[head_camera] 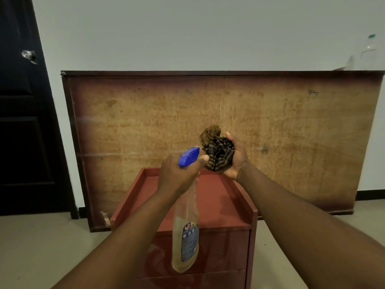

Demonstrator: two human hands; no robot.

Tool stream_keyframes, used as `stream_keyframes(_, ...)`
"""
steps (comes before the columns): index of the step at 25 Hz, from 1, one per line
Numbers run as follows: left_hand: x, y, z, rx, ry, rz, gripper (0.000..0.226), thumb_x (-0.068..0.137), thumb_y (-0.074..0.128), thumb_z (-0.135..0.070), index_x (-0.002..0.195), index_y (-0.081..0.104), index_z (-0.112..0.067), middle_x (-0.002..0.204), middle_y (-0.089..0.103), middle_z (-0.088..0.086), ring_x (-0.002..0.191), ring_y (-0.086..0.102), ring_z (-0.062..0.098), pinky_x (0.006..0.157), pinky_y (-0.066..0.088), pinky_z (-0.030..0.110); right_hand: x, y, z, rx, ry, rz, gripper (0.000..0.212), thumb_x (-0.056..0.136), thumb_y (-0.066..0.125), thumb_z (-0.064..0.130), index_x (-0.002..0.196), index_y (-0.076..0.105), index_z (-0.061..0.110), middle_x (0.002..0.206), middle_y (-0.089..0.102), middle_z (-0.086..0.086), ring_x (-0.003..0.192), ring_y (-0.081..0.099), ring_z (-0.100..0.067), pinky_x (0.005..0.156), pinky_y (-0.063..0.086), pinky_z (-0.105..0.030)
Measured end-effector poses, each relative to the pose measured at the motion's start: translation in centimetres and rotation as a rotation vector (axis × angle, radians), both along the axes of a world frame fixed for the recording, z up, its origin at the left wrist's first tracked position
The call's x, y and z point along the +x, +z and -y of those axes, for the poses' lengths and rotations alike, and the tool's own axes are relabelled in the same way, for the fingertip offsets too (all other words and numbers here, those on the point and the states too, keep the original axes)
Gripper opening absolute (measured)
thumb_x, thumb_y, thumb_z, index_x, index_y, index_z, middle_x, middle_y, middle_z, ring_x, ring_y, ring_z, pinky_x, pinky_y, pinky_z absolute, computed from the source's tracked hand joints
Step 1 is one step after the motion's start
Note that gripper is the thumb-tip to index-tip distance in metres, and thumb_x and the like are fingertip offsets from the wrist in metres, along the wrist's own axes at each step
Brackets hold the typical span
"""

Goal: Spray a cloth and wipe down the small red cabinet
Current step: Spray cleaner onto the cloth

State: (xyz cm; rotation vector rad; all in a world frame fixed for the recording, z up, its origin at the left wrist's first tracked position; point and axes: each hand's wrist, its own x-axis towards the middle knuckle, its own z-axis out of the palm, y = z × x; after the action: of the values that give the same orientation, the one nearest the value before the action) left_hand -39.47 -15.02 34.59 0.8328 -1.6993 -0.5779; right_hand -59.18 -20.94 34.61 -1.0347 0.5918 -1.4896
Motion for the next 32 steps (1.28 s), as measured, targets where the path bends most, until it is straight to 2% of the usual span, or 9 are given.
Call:
stream_keyframes(3, 0.2, -0.1, 0.1, -0.001, 0.011, 0.022, 0.057, 0.078, 0.067, -0.054, 0.075, 0.067, 0.003, 0.06, 0.07, 0.014, 0.053, 0.07, 0.024, 0.061, 0.059, 0.053, 0.1, 0.0, 0.1, 0.002, 0.009, 0.001, 0.06, 0.082, 0.055, 0.053, 0.121, 0.066, 0.009, 0.121, 0.064, -0.016, 0.116, 0.056, -0.033, 0.109, 0.036, -0.052)
stream_keyframes(6, 0.4, -0.2, 0.3, 0.03, -0.011, -0.018, 0.066, 0.072, 0.067, -0.061, 0.084, 0.069, 0.004, 0.068, 0.072, 0.018, 0.061, 0.073, 0.028, 0.062, 0.059, 0.056, 0.4, 0.1, -0.1, -0.009, 0.018, 0.0, 0.057, 0.085, 0.052, 0.052, 0.118, 0.067, 0.008, 0.116, 0.067, -0.015, 0.109, 0.061, -0.031, 0.105, 0.04, -0.049)
stream_keyframes(12, 0.7, -0.1, 0.2, 0.025, -0.008, 0.009, 0.054, 0.079, 0.069, -0.054, 0.086, 0.072, 0.0, 0.067, 0.073, 0.014, 0.059, 0.073, 0.025, 0.068, 0.06, 0.055, 1.0, -0.2, -0.1, 0.006, 0.023, -0.019, 0.054, 0.087, 0.049, 0.052, 0.111, 0.07, 0.009, 0.109, 0.07, -0.014, 0.099, 0.067, -0.028, 0.097, 0.046, -0.046)
stream_keyframes(15, 0.9, -0.2, 0.3, 0.008, 0.005, 0.028, 0.056, 0.077, 0.065, -0.057, 0.079, 0.07, -0.001, 0.061, 0.071, 0.012, 0.059, 0.072, 0.028, 0.07, 0.059, 0.055, 1.4, 0.0, -0.2, 0.011, 0.014, -0.036, 0.059, 0.085, 0.05, 0.054, 0.119, 0.066, 0.008, 0.111, 0.069, -0.014, 0.102, 0.066, -0.028, 0.096, 0.048, -0.046)
stream_keyframes(19, 1.4, -0.7, 0.7, 0.023, 0.025, 0.03, 0.069, 0.073, 0.062, -0.065, 0.079, 0.063, 0.003, 0.067, 0.071, 0.016, 0.063, 0.073, 0.03, 0.067, 0.058, 0.056, 1.4, -0.4, 0.4, 0.03, -0.026, -0.048, 0.071, 0.081, 0.055, 0.058, 0.13, 0.059, 0.006, 0.119, 0.065, -0.015, 0.107, 0.062, -0.029, 0.097, 0.047, -0.045)
stream_keyframes(22, 2.0, -0.8, 0.8, 0.019, 0.109, 0.043, 0.052, 0.077, 0.062, -0.055, 0.061, 0.049, -0.008, 0.056, 0.059, 0.01, 0.064, 0.071, 0.037, 0.058, 0.054, 0.055, 1.8, -0.7, 1.0, 0.023, -0.036, -0.073, 0.075, 0.079, 0.056, 0.067, 0.125, 0.062, 0.008, 0.108, 0.068, -0.01, 0.096, 0.064, -0.024, 0.085, 0.052, -0.039)
stream_keyframes(26, 4.7, -0.7, 0.8, 0.035, 0.272, 0.034, 0.038, 0.076, 0.06, -0.036, 0.052, 0.038, -0.017, 0.053, 0.047, 0.006, 0.062, 0.069, 0.036, 0.055, 0.049, 0.049, 4.8, -1.5, 2.1, 0.007, -0.057, -0.084, 0.044, 0.077, 0.068, 0.049, 0.104, 0.069, 0.015, 0.089, 0.066, -0.005, 0.073, 0.064, -0.019, 0.072, 0.051, -0.032)
stream_keyframes(30, 9.9, -1.2, 0.7, 0.04, 0.415, 0.018, 0.036, 0.076, 0.058, -0.032, 0.05, 0.036, -0.021, 0.051, 0.044, -0.001, 0.054, 0.06, 0.029, 0.051, 0.043, 0.042, 11.3, -2.4, 3.9, 0.018, -0.045, -0.092, 0.049, 0.071, 0.071, 0.037, 0.112, 0.056, 0.013, 0.085, 0.064, -0.006, 0.069, 0.062, -0.02, 0.067, 0.051, -0.032)
stream_keyframes(32, 13.1, -2.0, 0.7, 0.023, 0.502, 0.006, 0.034, 0.078, 0.058, -0.032, 0.052, 0.041, -0.021, 0.052, 0.05, 0.003, 0.052, 0.054, 0.027, 0.052, 0.044, 0.038, 15.2, -2.9, 4.6, 0.021, -0.008, -0.102, 0.046, 0.073, 0.07, 0.034, 0.111, 0.055, 0.012, 0.083, 0.064, -0.007, 0.066, 0.062, -0.021, 0.065, 0.051, -0.031)
